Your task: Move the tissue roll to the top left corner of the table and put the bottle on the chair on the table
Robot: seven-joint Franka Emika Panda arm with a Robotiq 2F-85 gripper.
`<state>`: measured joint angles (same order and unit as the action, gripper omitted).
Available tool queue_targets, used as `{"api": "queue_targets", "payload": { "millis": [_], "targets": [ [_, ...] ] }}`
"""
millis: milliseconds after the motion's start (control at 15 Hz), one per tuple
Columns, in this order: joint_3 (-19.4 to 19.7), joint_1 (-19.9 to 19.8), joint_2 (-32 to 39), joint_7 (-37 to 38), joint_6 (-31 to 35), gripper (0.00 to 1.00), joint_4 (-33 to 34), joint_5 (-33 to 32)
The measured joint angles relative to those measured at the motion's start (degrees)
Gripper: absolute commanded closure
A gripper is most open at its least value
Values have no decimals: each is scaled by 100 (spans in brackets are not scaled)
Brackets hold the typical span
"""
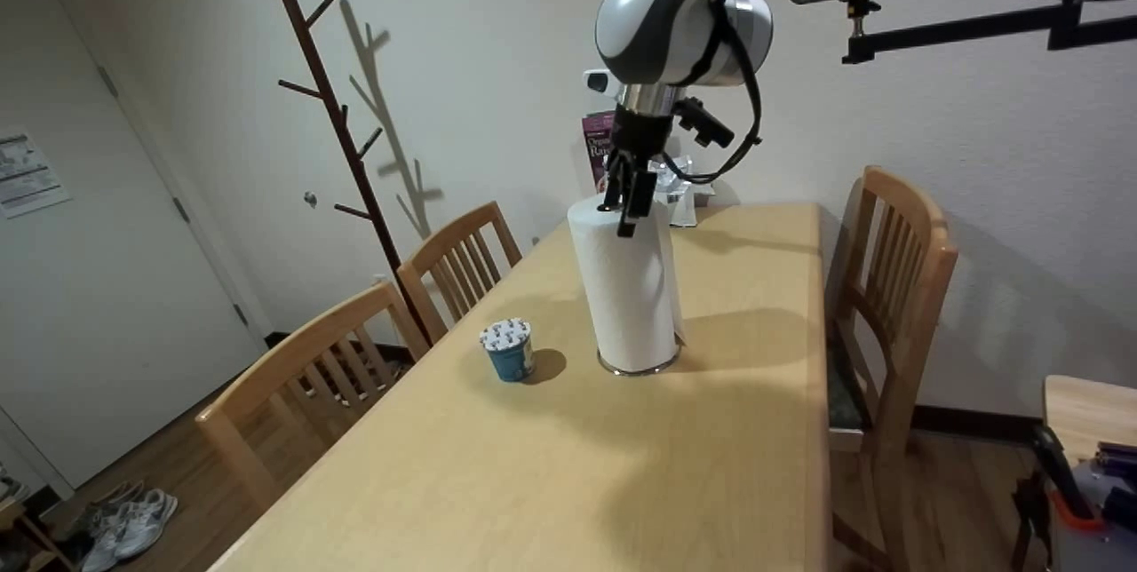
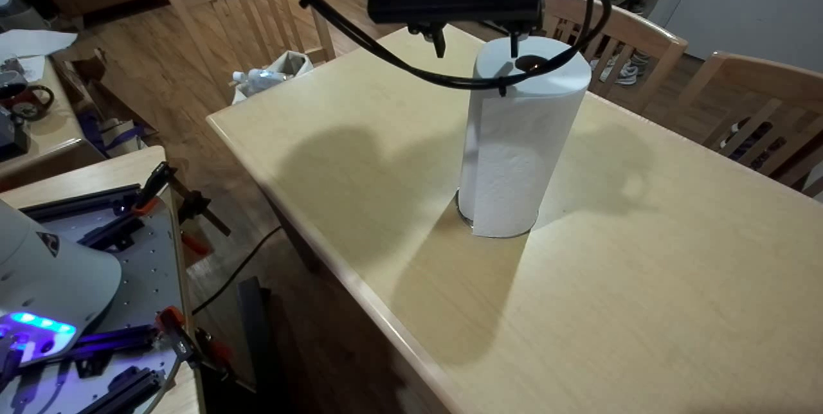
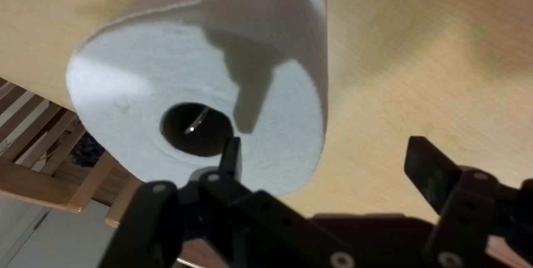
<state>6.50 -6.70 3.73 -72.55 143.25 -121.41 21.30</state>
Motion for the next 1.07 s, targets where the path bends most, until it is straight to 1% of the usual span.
{"api": "queue_targets", "payload": {
  "millis": [333,733,800,867,933,1000,1067],
  "targets": [
    [6,-6,4,-252,0,0,0,14],
    [71,-94,105,-271,-5,0,4,4],
    [77,-117,119,-271,-5,10,18,-1],
    [78,-137,131,-271,-6,26,32,-2],
    [81,-150,146,-271,-10,31,47,-2],
    [84,-156,161,-271,-10,39,73,-2],
    [84,-156,176,-271,-11,45,106,-3]
  ]
}}
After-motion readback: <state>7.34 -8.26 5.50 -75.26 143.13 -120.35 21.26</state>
